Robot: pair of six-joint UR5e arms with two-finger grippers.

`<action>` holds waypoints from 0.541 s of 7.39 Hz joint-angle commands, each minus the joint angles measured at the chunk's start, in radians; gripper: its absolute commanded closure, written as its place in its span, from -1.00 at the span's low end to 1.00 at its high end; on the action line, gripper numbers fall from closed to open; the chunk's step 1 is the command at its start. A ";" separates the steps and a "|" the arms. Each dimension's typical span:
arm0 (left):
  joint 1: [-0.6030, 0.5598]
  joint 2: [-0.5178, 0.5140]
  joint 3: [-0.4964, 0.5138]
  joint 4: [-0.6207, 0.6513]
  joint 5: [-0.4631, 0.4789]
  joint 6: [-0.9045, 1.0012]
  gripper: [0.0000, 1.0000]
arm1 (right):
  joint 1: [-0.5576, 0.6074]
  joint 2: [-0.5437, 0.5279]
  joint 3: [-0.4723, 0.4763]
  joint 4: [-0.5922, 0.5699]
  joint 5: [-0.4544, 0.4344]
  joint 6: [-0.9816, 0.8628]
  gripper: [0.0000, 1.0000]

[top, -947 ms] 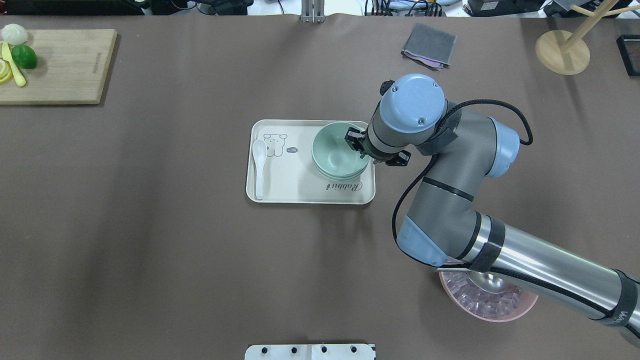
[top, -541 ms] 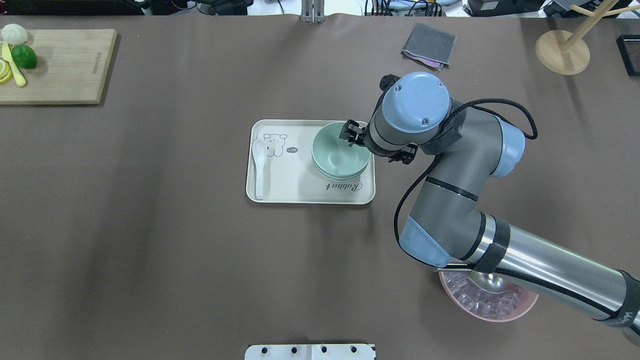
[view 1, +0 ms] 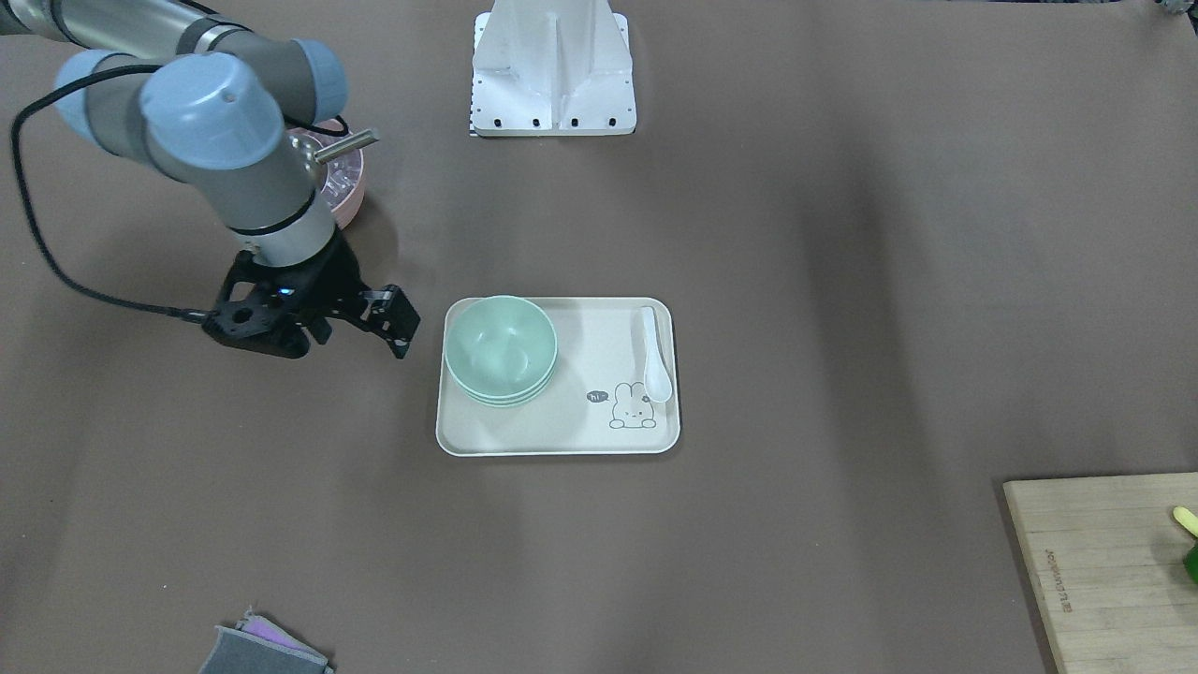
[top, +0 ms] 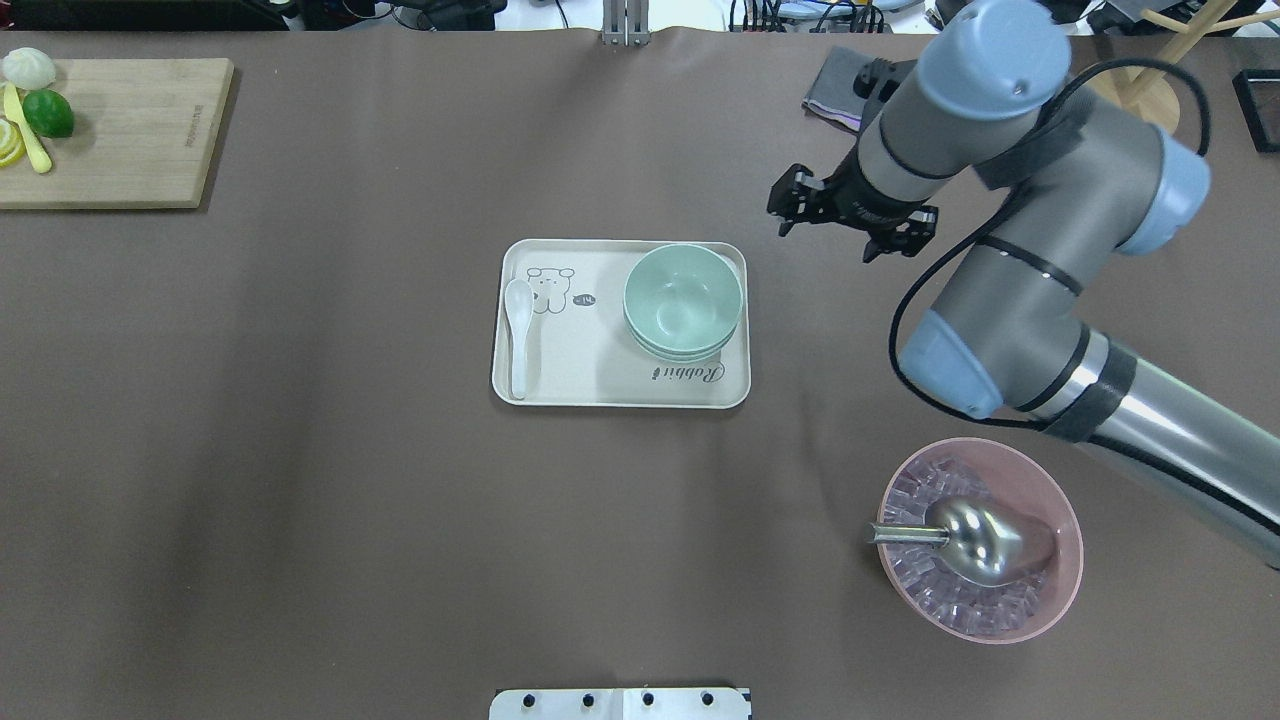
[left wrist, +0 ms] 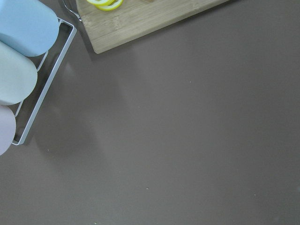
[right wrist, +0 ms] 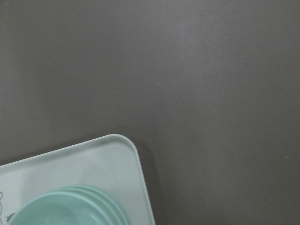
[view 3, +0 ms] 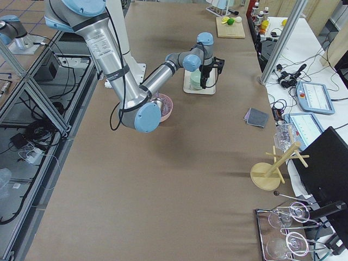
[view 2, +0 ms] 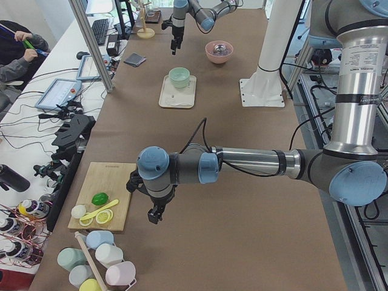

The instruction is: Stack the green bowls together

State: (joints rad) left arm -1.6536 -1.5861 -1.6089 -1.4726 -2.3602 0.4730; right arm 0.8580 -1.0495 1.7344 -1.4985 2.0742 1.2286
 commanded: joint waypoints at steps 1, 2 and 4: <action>0.000 0.000 0.001 0.001 -0.001 -0.005 -0.97 | 0.178 -0.154 0.045 -0.002 0.130 -0.292 -1.00; 0.000 0.000 -0.003 0.000 -0.001 -0.075 -0.97 | 0.261 -0.235 0.054 0.000 0.176 -0.445 -1.00; 0.000 0.000 -0.011 0.000 -0.001 -0.202 -0.97 | 0.407 -0.415 0.050 -0.002 0.205 -0.802 -1.00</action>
State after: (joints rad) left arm -1.6536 -1.5861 -1.6155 -1.4725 -2.3614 0.3453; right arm 1.1716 -1.3607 1.7879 -1.4992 2.2555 0.6424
